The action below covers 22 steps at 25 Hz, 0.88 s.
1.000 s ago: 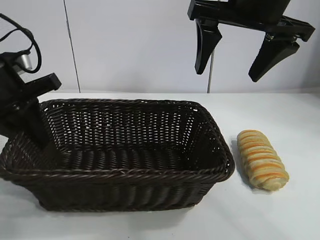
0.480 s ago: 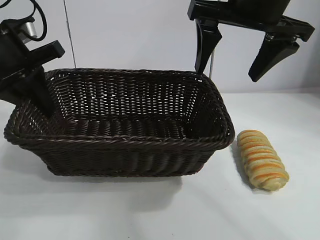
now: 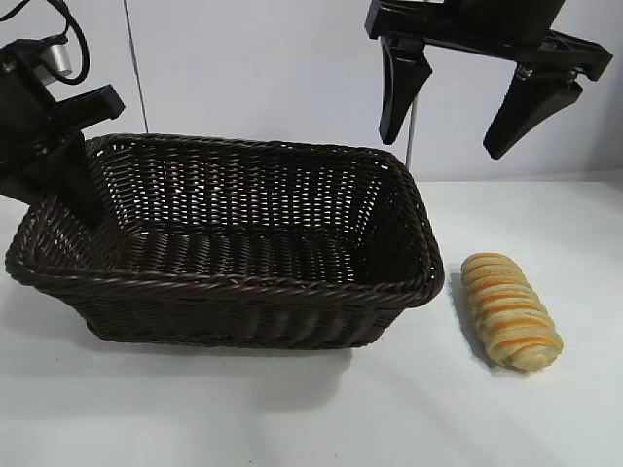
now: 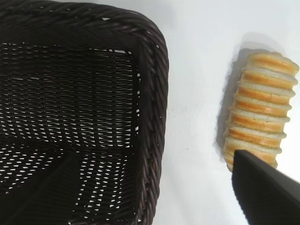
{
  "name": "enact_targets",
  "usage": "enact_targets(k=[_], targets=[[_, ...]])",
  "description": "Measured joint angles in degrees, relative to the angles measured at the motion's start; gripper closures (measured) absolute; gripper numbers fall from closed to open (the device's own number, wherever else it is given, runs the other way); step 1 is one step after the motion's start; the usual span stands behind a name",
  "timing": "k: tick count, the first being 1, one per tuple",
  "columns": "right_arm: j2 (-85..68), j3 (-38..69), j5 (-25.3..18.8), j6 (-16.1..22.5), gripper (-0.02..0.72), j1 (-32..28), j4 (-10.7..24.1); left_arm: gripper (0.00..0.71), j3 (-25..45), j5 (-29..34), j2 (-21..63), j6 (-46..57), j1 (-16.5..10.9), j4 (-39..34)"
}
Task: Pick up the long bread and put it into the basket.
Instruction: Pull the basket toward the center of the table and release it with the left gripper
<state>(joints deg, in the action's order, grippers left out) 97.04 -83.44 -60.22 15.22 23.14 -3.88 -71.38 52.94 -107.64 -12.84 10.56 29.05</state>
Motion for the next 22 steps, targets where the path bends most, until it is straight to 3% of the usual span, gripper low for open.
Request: enact_targets(k=[5,22], targets=[[0.00,0.00,0.00,-0.02,0.071,0.00,0.00,0.613,0.00,-0.99,-3.26,0.00,1.25,0.93],[0.00,0.00,0.00,-0.50,0.071,0.00,0.00,0.613,0.00,-5.30,-3.26,1.34,1.19,1.11]])
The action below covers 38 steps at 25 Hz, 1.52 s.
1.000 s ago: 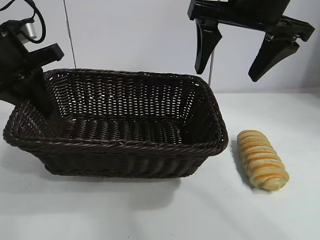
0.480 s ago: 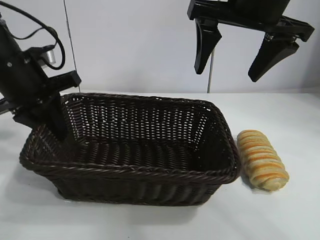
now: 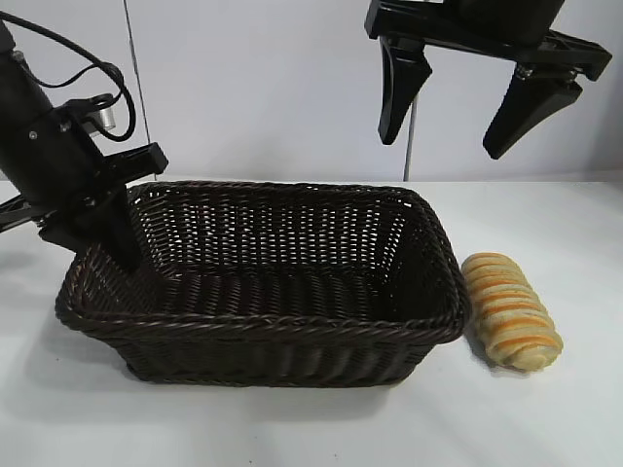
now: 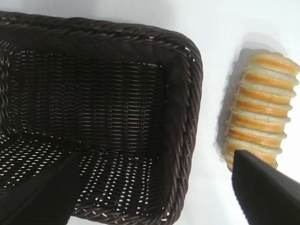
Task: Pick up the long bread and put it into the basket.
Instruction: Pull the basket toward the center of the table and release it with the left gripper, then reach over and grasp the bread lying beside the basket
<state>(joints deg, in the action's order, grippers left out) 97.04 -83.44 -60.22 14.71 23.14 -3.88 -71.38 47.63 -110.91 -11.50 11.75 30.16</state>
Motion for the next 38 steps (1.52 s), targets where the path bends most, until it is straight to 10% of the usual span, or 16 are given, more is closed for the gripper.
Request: enact_targets(k=[4,14,28,38], targets=[[0.00,0.00,0.00,0.00,0.071,0.00,0.00,0.561,0.00,-0.02,0.00,0.19,0.00,0.00],[0.00,0.00,0.00,0.00,0.071,0.00,0.00,0.095,-0.37,1.26,0.38,3.51,-0.47,-1.72],[0.00,0.00,0.00,-0.07,0.071,0.00,-0.05,0.062,-1.81,8.79,10.58,8.00,-2.09,-8.67],[0.00,0.00,0.00,-0.39,0.071,0.00,-0.05,0.062,-7.74,13.61,11.51,10.44,2.12,-9.19]])
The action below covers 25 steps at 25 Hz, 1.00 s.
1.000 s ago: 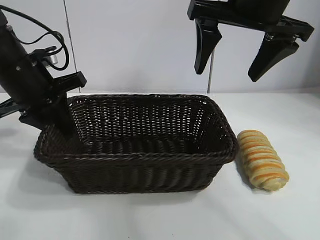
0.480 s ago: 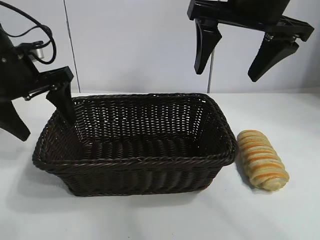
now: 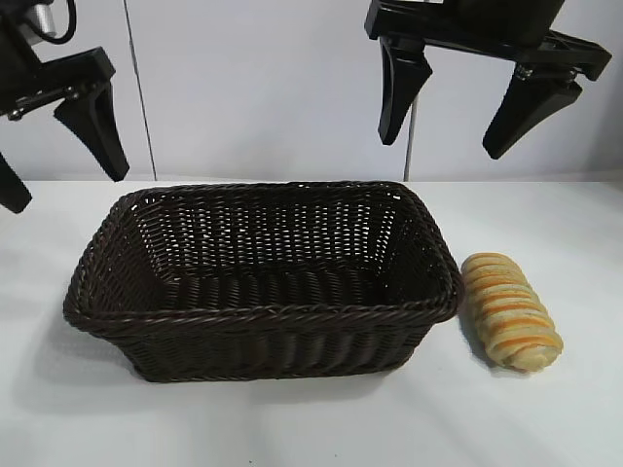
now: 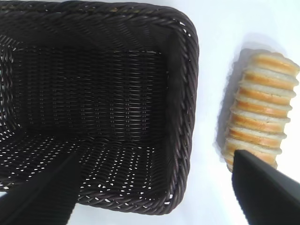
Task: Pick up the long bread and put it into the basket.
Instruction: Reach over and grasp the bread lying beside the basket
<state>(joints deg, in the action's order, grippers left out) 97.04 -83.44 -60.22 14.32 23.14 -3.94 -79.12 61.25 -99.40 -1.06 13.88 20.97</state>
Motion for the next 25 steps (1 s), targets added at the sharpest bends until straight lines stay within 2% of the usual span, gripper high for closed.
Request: enact_targets(k=[20,25], targets=[[0.00,0.00,0.00,-0.05,0.071,0.00,-0.13,0.062,-0.13,0.57,0.00,0.47,0.00,-0.28],[0.00,0.00,0.00,-0.05,0.071,0.00,-0.17,0.062,-0.13,-0.68,0.00,2.62,0.00,2.85]])
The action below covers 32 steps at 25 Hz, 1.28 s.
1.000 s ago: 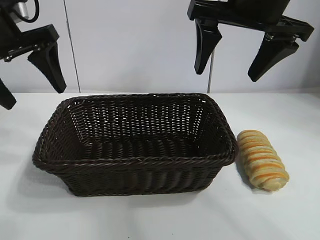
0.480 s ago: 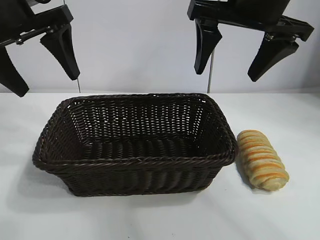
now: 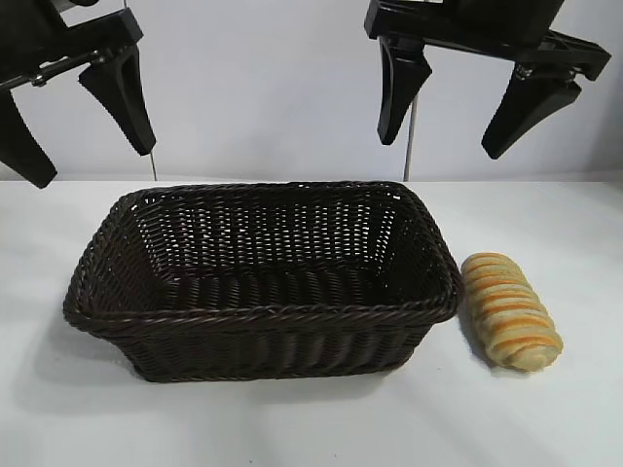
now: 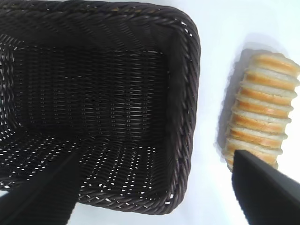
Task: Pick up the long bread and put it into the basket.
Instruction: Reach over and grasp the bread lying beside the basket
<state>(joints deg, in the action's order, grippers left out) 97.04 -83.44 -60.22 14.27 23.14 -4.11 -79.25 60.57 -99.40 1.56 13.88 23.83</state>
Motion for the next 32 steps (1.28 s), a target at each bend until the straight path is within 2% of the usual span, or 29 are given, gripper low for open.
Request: enact_targets(k=[5,25,32], targets=[[0.00,0.00,0.00,0.00,0.071,0.00,0.00,0.062,0.00,-0.78,0.00,0.26,0.00,2.49],[0.00,0.00,-0.21,0.00,0.071,0.00,0.12,0.062,0.00,-0.84,0.00,0.31,0.00,2.74],[0.00,0.00,-2.25,3.01,0.071,0.00,6.11,0.062,0.00,-1.49,0.00,0.31,0.00,2.74]])
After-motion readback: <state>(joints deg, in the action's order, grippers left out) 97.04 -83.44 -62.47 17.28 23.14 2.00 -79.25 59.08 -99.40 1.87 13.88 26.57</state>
